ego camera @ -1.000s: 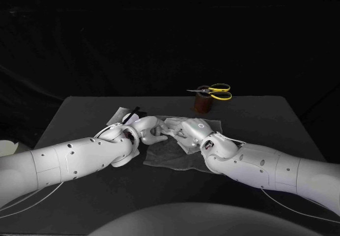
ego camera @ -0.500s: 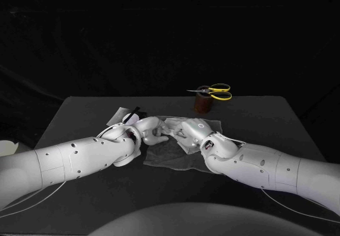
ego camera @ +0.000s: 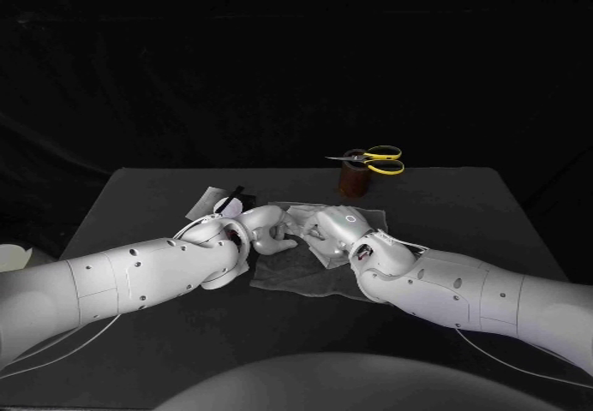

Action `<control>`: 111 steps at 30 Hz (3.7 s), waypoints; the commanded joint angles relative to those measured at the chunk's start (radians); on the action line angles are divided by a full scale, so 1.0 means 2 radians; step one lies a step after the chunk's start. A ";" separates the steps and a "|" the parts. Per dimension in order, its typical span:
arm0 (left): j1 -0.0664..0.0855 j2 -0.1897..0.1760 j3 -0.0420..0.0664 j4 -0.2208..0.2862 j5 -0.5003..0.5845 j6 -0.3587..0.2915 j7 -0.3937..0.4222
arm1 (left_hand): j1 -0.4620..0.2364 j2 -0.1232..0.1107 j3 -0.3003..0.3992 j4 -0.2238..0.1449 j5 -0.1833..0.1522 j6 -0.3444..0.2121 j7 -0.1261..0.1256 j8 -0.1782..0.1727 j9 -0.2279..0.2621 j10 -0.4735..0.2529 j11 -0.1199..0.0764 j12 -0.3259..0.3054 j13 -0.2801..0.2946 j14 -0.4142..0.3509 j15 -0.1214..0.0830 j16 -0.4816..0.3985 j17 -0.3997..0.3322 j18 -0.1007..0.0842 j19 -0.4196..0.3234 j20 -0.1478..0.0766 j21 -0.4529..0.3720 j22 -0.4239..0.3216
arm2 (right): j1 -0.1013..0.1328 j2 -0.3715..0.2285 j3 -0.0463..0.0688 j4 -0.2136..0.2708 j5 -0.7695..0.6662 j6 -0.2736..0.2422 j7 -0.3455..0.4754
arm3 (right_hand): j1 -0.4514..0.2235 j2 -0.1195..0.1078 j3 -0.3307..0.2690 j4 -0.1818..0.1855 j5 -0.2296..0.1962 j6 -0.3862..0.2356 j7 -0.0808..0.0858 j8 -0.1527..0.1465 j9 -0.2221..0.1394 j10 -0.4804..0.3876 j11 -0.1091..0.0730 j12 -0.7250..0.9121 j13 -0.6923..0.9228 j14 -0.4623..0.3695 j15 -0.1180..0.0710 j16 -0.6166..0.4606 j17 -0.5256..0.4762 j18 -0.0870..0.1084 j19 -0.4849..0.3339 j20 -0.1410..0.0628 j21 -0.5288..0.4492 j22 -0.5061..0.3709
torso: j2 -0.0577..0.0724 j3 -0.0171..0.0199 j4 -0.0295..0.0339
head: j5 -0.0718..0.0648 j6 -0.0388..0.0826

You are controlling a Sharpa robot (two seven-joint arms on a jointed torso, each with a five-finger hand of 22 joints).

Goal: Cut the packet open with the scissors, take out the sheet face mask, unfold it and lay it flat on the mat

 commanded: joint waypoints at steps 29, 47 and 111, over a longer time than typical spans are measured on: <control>0.001 0.003 0.000 -0.004 0.016 0.037 -0.028 | -0.002 -0.009 0.009 -0.001 -0.002 -0.008 0.003 -0.012 -0.003 -0.015 0.005 -0.001 -0.008 0.000 0.004 0.001 -0.003 0.000 -0.004 0.000 -0.001 -0.004 | 0.002 0.008 0.000 -0.011 -0.020 0.027 -0.021 | 0.011 0.012 0.020 -0.015 -0.002 0.012 -0.008 0.018 0.011 0.041 -0.010 0.005 0.106 0.060 -0.016 0.004 0.127 -0.005 0.006 -0.007 0.007 0.066 | 0.000 -0.0004 0.0004 | -0.002 0.000; 0.001 0.002 0.000 -0.005 0.021 0.043 -0.032 | -0.002 -0.009 0.010 -0.001 -0.002 -0.007 0.004 -0.012 -0.003 -0.014 0.005 0.000 -0.007 -0.001 0.004 0.001 -0.005 0.000 -0.004 0.000 -0.001 -0.005 | 0.002 0.006 0.001 -0.006 -0.025 -0.011 -0.019 | -0.002 0.022 0.044 -0.012 -0.002 0.018 -0.014 0.039 0.028 0.046 -0.015 0.021 0.116 0.060 -0.020 0.006 0.130 -0.009 0.016 -0.011 0.023 0.075 | 0.000 0.0001 0.0005 | -0.002 0.000; 0.001 0.001 -0.001 -0.004 0.021 0.053 -0.039 | -0.004 -0.010 0.013 -0.002 -0.002 -0.005 0.004 -0.013 -0.003 -0.012 0.006 0.004 -0.002 -0.002 0.005 0.001 -0.005 0.000 -0.005 0.001 -0.001 -0.005 | 0.005 0.014 0.001 -0.007 0.013 0.032 -0.043 | -0.029 -0.025 -0.030 0.020 0.001 -0.009 0.001 0.005 0.029 0.037 -0.001 -0.005 0.102 0.057 -0.009 -0.003 0.120 -0.002 0.001 0.001 -0.010 0.066 | 0.000 -0.0004 0.0007 | 0.002 0.000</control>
